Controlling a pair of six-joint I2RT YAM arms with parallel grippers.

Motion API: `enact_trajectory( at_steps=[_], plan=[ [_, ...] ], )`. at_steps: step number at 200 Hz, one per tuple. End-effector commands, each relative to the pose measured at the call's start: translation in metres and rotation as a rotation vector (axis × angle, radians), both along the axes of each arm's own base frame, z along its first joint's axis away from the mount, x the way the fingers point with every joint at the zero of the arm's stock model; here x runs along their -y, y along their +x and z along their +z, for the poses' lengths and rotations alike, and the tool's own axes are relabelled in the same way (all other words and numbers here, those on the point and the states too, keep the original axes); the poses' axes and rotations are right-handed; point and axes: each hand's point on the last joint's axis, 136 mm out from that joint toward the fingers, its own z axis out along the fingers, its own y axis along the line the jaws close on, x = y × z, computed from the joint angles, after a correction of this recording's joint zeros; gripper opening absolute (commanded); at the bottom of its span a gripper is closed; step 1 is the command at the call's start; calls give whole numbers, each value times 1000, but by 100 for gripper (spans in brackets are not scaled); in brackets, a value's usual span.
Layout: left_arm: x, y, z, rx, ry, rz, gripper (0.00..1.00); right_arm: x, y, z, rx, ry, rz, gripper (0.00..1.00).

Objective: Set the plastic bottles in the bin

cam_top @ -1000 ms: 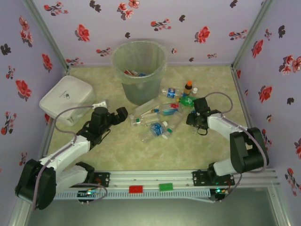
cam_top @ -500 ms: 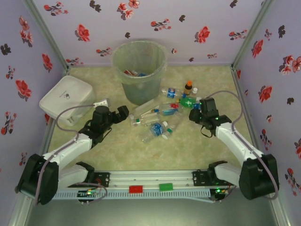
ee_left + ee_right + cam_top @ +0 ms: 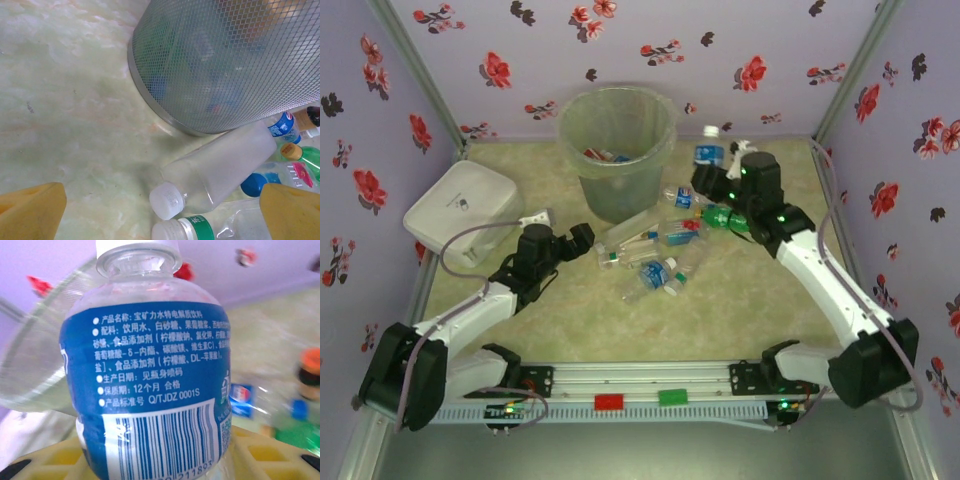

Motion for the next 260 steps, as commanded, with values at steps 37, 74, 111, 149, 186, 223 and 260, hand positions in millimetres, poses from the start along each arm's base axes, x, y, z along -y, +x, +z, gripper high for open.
enact_trajectory(
  at_steps=[37,74,111,149,186,223,260],
  plan=[
    [-6,-6,-5,12,27,-9,100,-88,39,79,197,75,169,40],
    [-12,-17,-15,3,38,-13,100,-126,55,97,244,79,213,41],
    [-15,-23,-20,-7,54,-20,100,-146,89,86,228,59,191,40],
    [-16,-27,-21,-6,65,-30,100,-159,119,55,168,-4,160,46],
    [-17,-28,-19,-1,62,-29,100,-171,129,61,177,-31,164,83],
    [-16,-27,-19,2,69,-34,100,-168,120,90,247,-24,165,100],
    [-9,-24,-8,27,52,-64,100,-155,93,100,260,-55,186,99]
  ],
)
